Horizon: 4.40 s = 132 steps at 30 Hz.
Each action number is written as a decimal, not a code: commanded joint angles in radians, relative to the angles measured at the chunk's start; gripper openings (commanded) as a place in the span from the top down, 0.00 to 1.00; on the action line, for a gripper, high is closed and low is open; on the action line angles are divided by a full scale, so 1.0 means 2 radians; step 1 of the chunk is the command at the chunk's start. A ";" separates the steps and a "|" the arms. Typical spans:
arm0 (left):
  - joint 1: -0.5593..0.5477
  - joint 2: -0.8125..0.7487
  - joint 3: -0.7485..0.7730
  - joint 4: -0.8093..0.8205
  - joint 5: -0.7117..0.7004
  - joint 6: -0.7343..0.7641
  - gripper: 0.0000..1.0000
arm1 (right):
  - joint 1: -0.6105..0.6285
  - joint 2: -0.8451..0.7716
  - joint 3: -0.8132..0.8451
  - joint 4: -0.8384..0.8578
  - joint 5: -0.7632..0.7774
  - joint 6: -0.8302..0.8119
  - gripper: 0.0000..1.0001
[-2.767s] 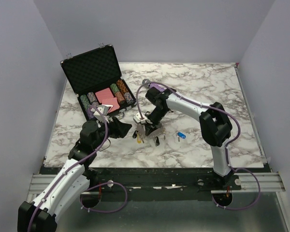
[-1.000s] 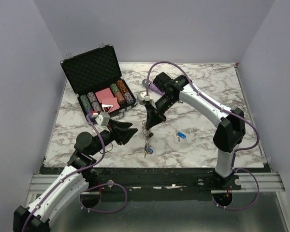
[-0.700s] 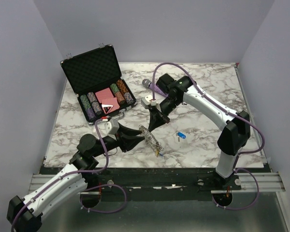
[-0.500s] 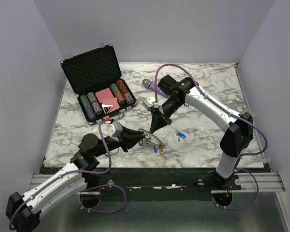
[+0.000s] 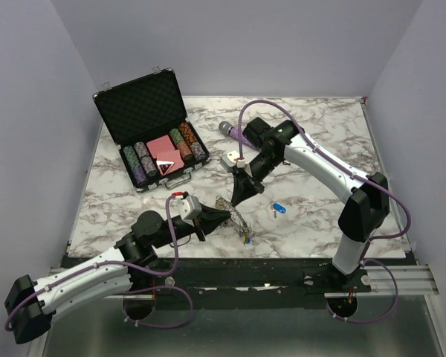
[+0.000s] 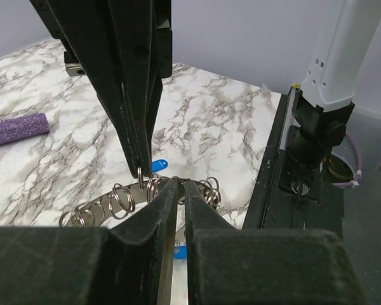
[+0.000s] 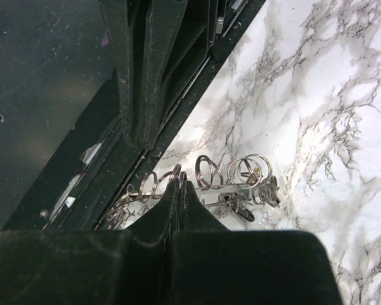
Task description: Put the keys on the keyring
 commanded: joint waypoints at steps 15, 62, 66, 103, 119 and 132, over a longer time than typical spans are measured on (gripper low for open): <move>-0.033 -0.029 -0.075 0.041 -0.188 0.002 0.82 | 0.001 -0.026 -0.016 -0.043 -0.040 -0.013 1.00; -0.032 -0.010 -0.100 0.109 -0.090 -0.047 0.76 | 0.001 -0.024 -0.022 -0.043 -0.048 -0.014 1.00; -0.032 -0.038 -0.110 0.094 -0.138 -0.048 0.78 | 0.001 -0.025 -0.022 -0.043 -0.048 -0.014 1.00; -0.033 0.126 -0.063 0.219 -0.130 0.019 0.83 | 0.001 -0.010 -0.028 -0.043 -0.058 -0.007 1.00; -0.033 0.073 -0.091 0.226 -0.084 -0.004 0.81 | 0.001 -0.010 -0.026 -0.043 -0.055 -0.006 1.00; -0.032 0.070 -0.090 0.216 -0.057 -0.005 0.74 | 0.001 -0.011 -0.027 -0.043 -0.055 -0.007 1.00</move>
